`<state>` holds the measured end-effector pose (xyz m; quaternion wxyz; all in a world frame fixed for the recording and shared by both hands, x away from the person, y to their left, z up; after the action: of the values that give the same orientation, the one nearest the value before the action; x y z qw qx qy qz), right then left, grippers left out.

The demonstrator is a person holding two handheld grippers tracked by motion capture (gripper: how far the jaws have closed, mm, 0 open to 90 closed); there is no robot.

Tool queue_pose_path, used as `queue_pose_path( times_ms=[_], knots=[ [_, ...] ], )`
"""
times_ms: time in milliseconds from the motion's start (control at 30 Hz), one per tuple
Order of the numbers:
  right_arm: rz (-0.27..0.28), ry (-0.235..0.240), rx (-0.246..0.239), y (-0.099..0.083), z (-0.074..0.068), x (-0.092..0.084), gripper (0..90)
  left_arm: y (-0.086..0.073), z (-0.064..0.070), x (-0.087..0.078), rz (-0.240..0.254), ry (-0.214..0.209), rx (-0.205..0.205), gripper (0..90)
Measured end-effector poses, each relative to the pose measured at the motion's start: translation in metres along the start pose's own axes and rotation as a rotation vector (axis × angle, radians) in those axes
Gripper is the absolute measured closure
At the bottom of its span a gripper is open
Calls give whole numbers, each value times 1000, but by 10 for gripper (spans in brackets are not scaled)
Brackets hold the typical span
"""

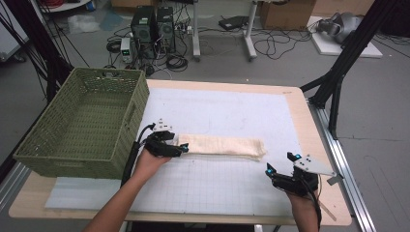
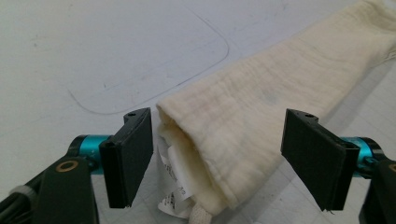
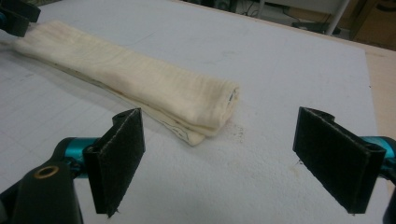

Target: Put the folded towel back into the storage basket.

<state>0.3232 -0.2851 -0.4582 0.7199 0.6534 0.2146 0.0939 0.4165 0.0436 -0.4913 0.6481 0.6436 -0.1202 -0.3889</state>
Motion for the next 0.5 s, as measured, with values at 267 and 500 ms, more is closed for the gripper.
queue_pose_path(
  times_ms=[267, 500],
  knots=[
    [-4, 7, 0, -1, -1, 0, 156, -15, 1, 9, -77, 31, 78, 318],
    [-10, 5, 3, -2, 0, 0, 156, -18, 5, 9, -99, 37, 82, 420]
  ],
)
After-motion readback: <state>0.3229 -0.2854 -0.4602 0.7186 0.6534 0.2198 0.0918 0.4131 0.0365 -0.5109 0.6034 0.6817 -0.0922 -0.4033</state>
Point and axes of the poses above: each handheld gripper's, and its own axes: x roughly forward along the jaws, y roughly out of its top, z roughly to its right, the point moved 10 cm from there along x, roughly forward along the jaws, and after that the axes turned 15 degrees about z, right-handed, at the moved point
